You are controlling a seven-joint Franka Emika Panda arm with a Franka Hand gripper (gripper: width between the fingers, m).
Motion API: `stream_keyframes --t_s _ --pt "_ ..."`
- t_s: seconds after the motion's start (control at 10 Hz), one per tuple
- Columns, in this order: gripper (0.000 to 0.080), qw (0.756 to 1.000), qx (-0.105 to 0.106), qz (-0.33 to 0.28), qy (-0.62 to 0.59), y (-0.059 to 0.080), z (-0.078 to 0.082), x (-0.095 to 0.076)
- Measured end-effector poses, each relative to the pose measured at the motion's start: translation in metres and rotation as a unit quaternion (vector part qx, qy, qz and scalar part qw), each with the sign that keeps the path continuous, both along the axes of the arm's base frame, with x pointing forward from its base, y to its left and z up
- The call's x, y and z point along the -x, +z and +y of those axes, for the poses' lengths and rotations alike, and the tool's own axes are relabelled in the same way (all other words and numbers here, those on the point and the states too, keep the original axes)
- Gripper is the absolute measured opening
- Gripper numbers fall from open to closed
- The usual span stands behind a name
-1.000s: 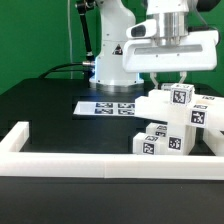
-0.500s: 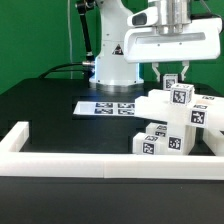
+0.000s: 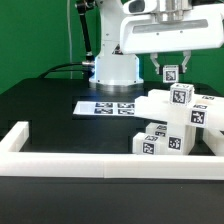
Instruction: Assemble chair
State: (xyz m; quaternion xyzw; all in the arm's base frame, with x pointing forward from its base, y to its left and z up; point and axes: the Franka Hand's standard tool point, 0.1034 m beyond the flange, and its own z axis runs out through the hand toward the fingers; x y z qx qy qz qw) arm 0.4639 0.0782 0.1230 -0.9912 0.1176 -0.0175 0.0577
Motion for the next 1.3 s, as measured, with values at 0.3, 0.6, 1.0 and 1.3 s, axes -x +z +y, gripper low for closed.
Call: stream_keyframes --t_s 0.3,0.6,1.0,1.3 --pt "0.0288 1.0 0.001 0.0 -0.001 0.002 -0.002 -0.018" --pt "0.0288 1.0 0.006 -0.004 0.016 0.009 -0.002 -0.031" --pt "0.0288 0.999 0.013 -0.021 0.04 0.022 0.002 -0.06" --pt "0.0288 0.999 0.015 -0.02 0.043 0.021 0.002 -0.06"
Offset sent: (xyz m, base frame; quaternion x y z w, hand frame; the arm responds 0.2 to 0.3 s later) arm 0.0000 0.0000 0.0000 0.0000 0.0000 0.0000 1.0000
